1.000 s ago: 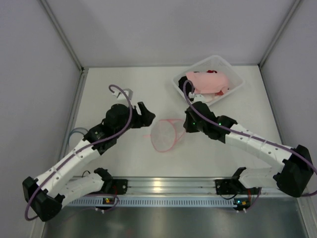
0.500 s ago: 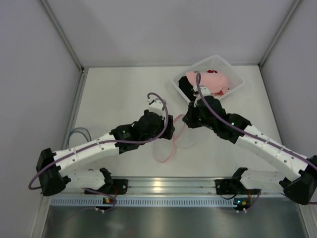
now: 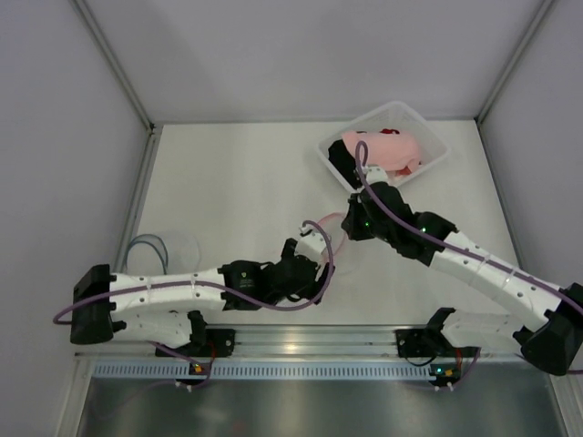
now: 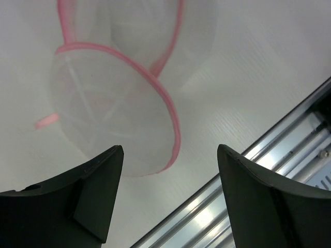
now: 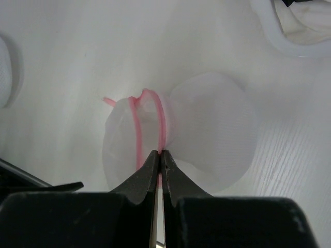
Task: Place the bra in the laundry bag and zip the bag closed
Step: Open the laundry bag at the center of the board.
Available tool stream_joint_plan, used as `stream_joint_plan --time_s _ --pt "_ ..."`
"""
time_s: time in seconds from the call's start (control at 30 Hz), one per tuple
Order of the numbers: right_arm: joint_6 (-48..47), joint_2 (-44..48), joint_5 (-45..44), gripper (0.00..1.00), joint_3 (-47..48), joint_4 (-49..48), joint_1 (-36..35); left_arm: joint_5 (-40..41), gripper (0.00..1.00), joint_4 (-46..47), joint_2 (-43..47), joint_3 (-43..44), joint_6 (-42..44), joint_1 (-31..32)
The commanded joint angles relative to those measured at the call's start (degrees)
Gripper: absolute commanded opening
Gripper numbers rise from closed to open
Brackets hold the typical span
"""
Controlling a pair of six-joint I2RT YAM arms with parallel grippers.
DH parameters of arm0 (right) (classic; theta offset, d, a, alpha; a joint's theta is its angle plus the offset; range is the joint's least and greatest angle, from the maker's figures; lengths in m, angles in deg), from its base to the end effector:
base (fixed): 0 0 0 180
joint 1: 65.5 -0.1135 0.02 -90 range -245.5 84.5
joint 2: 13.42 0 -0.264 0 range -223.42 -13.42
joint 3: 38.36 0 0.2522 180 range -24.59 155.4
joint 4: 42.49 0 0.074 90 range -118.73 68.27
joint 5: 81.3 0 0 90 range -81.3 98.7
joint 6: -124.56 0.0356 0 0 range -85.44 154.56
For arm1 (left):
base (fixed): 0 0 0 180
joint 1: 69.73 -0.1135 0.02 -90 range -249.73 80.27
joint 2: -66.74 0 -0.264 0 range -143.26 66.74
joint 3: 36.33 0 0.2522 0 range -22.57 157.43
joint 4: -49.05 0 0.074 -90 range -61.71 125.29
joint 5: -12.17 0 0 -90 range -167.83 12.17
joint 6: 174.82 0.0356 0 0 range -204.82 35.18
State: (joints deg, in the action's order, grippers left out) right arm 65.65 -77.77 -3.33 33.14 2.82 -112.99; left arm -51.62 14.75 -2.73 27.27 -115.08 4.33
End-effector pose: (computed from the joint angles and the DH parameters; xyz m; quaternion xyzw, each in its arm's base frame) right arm 0.1687 0.1730 0.3156 -0.0822 0.8918 0.2023 0.3961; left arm 0.0863 -0.2450 0.2666 0.2408 0.8552 -0.1979 0.4141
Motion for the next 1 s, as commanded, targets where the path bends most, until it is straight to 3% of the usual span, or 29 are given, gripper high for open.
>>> stream_joint_plan --time_s 0.0,0.23,0.47,0.63,0.77,0.8,0.97 --pt "1.08 -0.94 -1.94 0.0 -0.17 0.0 0.2 3.14 0.79 0.76 1.97 -2.38 3.11 3.54" --pt "1.87 0.02 -2.2 0.0 -0.87 -0.09 0.29 17.63 0.8 1.54 -4.69 -3.09 -4.45 7.32" --pt "2.13 0.29 -3.0 0.0 -1.75 0.62 0.2 15.01 0.79 6.29 -11.39 -1.59 -1.2 9.26" --pt "2.66 0.72 -3.26 0.0 -2.19 0.27 0.2 17.1 0.77 7.26 -12.44 -3.52 -3.49 9.35" --pt "2.57 1.16 -3.87 0.0 -2.36 0.61 0.29 22.73 0.58 7.18 -12.71 -5.54 -6.56 9.35" --pt "2.57 1.08 -4.22 0.0 -2.36 0.88 0.2 23.78 0.48 7.26 -12.36 -5.98 -7.17 9.26" --pt "3.01 1.52 -4.75 0.0 -2.63 1.5 0.29 25.46 0.36 7.88 -8.76 -8.27 -9.64 8.64"
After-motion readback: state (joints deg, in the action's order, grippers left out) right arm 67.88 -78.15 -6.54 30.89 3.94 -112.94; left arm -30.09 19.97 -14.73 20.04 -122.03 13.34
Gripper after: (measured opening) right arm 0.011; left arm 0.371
